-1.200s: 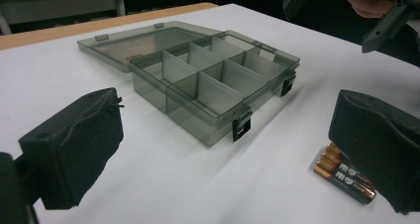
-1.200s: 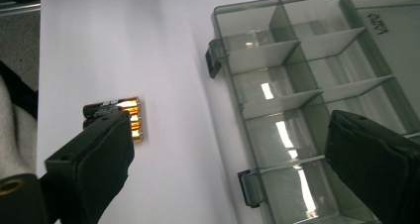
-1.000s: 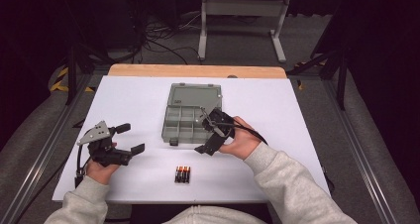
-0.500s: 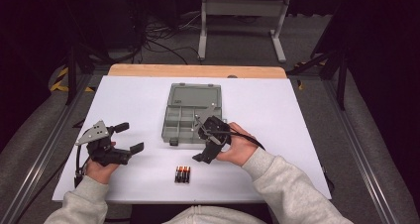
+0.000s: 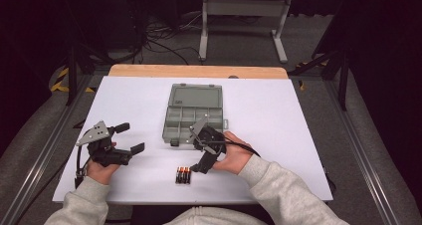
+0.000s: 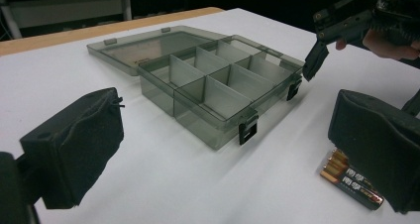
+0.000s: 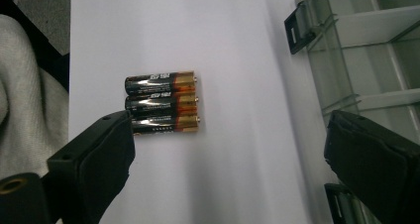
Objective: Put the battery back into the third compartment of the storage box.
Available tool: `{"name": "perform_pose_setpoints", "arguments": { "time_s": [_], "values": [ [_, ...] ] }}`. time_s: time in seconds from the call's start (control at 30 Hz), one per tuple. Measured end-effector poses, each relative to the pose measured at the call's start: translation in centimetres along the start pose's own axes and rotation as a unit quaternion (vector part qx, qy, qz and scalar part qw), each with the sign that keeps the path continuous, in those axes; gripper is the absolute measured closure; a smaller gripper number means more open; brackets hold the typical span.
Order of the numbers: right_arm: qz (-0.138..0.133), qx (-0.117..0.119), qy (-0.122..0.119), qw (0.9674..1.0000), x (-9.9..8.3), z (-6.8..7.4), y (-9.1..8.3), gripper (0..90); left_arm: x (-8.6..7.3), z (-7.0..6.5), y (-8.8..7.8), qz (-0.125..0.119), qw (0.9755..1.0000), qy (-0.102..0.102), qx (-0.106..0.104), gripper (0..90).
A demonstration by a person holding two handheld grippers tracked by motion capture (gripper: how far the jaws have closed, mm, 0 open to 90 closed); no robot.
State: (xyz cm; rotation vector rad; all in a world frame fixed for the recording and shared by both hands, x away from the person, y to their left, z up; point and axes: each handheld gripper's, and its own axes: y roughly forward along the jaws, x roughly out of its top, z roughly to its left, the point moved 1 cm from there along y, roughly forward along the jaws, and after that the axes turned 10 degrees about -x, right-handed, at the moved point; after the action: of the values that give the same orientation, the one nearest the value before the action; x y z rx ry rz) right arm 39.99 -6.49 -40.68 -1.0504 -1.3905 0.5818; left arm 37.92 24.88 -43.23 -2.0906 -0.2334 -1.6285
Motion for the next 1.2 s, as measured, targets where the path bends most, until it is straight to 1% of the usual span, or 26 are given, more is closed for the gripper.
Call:
{"name": "perform_pose_setpoints", "arguments": {
  "time_s": [0.1, 0.13, 0.23, 0.27, 0.3, 0.33, 0.43, 0.47, 0.5, 0.57, 0.67, 0.73, 0.77, 0.83, 1.0, 1.13, 1.2],
  "values": [
    [0.004, 0.005, 0.000, 1.0000, -0.1, 0.3, 0.3, 6.0, 0.0, 0.1, 0.0, 0.002, 1.0000, 0.002, -0.002, 1.2],
    [0.003, 0.005, -0.003, 1.0000, -0.1, 0.4, 0.4, 6.0, 0.0, 0.0, 0.0, 0.001, 1.0000, 0.000, -0.003, 1.2],
    [0.005, 0.007, -0.001, 1.0000, -0.2, 0.6, 0.8, 6.0, 0.0, 0.0, 0.0, -0.001, 1.0000, 0.000, -0.003, 1.1],
    [0.005, 0.011, -0.004, 0.9999, -0.2, 0.7, 0.9, 6.0, 0.0, 0.0, 0.0, -0.002, 1.0000, 0.000, -0.003, 1.1],
    [0.006, 0.011, -0.002, 0.9999, -0.2, 0.8, 1.0, 5.9, 0.0, 0.0, 0.0, -0.002, 1.0000, -0.001, -0.004, 1.1],
    [0.006, 0.012, -0.005, 0.9999, -0.2, 0.9, 1.2, 5.9, 0.0, 0.0, 0.0, -0.003, 1.0000, -0.002, -0.005, 1.1],
    [0.014, 0.020, -0.005, 0.9997, -0.3, 1.3, 1.5, 5.8, 0.0, 0.1, 0.0, -0.002, 1.0000, 0.001, -0.004, 1.1],
    [0.012, 0.021, -0.011, 0.9996, -0.3, 1.4, 1.7, 5.8, 0.0, 0.1, 0.0, -0.003, 1.0000, 0.001, -0.005, 1.1],
    [0.014, 0.022, -0.009, 0.9996, -0.3, 1.6, 1.9, 5.7, 0.0, 0.1, 0.0, -0.002, 1.0000, 0.001, -0.005, 1.1],
    [0.017, 0.028, -0.015, 0.9994, -0.3, 1.7, 2.0, 5.6, 0.0, 0.1, 0.0, -0.002, 1.0000, 0.001, -0.005, 1.1],
    [0.026, 0.030, -0.014, 0.9991, -0.3, 2.1, 2.4, 5.3, 0.0, 0.1, 0.0, -0.003, 1.0000, -0.001, -0.005, 1.1],
    [0.029, 0.034, -0.018, 0.9988, -0.4, 2.3, 2.5, 5.2, 0.0, 0.1, 0.0, -0.004, 1.0000, -0.001, -0.005, 1.0],
    [0.029, 0.033, -0.017, 0.9989, -0.4, 2.4, 2.6, 5.2, 0.0, 0.1, 0.0, -0.005, 1.0000, -0.003, -0.005, 1.0],
    [0.033, 0.039, -0.018, 0.9986, -0.4, 2.6, 2.8, 5.2, 0.0, 0.1, 0.0, -0.005, 1.0000, -0.003, -0.005, 1.0],
    [0.037, 0.039, -0.025, 0.9982, -0.3, 3.0, 3.1, 5.0, 0.0, 0.1, 0.0, -0.004, 1.0000, -0.003, -0.006, 1.0],
    [0.027, 0.030, -0.020, 0.9990, -0.3, 3.2, 3.0, 7.8, 0.0, 0.1, 0.0, -0.004, 0.9999, -0.004, -0.009, 0.9],
    [0.026, 0.031, -0.023, 0.9989, -0.3, 3.2, 3.0, 8.6, 0.0, 0.1, 0.0, -0.007, 0.9999, -0.005, -0.010, 1.0]
  ]
}}
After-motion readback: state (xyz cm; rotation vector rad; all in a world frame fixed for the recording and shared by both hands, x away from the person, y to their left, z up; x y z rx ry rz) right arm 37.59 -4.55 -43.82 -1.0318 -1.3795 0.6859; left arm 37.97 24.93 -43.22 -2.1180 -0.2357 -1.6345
